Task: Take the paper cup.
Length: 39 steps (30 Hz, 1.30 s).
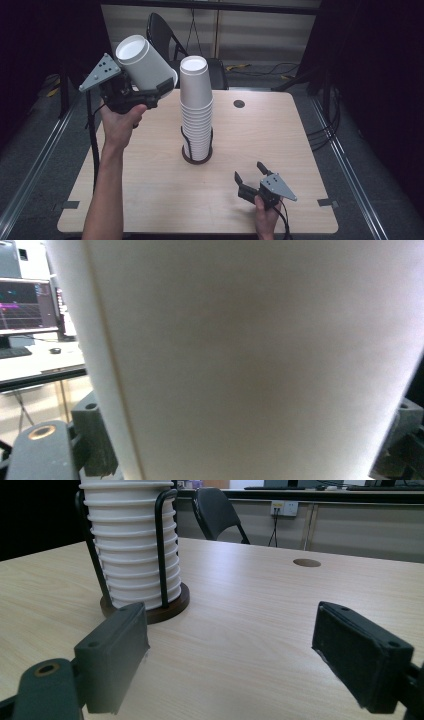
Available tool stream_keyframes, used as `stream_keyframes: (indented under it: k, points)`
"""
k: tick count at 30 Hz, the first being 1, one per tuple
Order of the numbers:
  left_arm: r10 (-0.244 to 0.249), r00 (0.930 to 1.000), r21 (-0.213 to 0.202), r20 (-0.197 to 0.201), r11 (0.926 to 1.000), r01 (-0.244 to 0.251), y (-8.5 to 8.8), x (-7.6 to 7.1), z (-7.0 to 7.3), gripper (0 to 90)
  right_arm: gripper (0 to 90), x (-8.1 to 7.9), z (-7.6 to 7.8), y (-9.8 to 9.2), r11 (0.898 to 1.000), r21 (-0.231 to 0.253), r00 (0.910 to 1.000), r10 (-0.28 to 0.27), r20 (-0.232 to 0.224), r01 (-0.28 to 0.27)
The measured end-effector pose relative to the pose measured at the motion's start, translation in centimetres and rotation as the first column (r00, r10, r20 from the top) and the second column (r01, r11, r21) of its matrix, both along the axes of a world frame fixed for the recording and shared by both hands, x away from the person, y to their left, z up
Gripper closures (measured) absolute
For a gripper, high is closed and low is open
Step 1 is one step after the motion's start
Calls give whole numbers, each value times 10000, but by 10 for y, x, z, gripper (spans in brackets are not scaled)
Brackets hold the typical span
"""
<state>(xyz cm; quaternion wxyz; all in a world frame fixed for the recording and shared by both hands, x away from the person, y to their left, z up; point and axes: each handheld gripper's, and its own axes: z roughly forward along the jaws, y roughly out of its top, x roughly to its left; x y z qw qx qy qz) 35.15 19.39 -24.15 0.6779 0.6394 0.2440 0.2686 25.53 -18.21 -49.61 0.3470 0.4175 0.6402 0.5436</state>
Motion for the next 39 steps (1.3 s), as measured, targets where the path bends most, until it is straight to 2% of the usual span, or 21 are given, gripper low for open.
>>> stream_keyframes:
  k: [4,6,8,10,12,13,18,24,27,29,31,33,39]
  points:
    - [3,10000,-103,-56,9999,-4,5,-5,-8,131,142,0,0,0,10000,7,10000,9,14,-9]
    - [30,10000,20,-67,10000,-30,7,-8,-13,130,142,0,0,0,10000,7,10000,11,23,-11]
    - [221,9996,91,-181,9997,-220,8,-11,-19,130,142,0,0,0,10000,14,10000,12,28,-12]
    - [366,9990,-20,-260,9993,-367,9,-13,-25,129,142,0,0,0,10000,6,10000,18,37,-18]
    - [252,9990,-80,-368,9996,-255,9,-16,-31,129,142,0,0,0,10000,15,10000,1,24,-1]
    - [307,9988,69,-382,9995,-305,8,-17,-35,129,142,0,0,0,10000,20,10000,-3,30,3]
    - [348,9974,282,-628,9991,-330,3,-23,-50,128,142,-1,0,0,10000,14,10000,-22,59,22]
    - [74,9952,329,-979,9994,-42,-4,-27,-67,127,142,-1,0,0,10000,19,9999,-52,110,52]
    - [57,9935,434,-1141,9991,-8,-6,-27,-78,126,141,-2,0,0,10000,32,9999,-76,153,76]
    - [34,9900,357,-1407,9994,17,-8,-26,-88,126,141,-2,0,1,10000,3,9999,-76,137,76]
    - [73,9873,503,-1587,9987,6,-9,-25,-95,126,141,-2,0,1,10000,-59,10000,-14,94,15]
    - [87,9858,578,-1679,9983,10,-11,-25,-99,126,141,-2,0,2,9998,-69,9998,-159,81,160]
    - [-103,9787,679,-2051,9974,248,-19,-26,-114,126,149,0,1,6,9999,-156,9999,12,-107,-14]
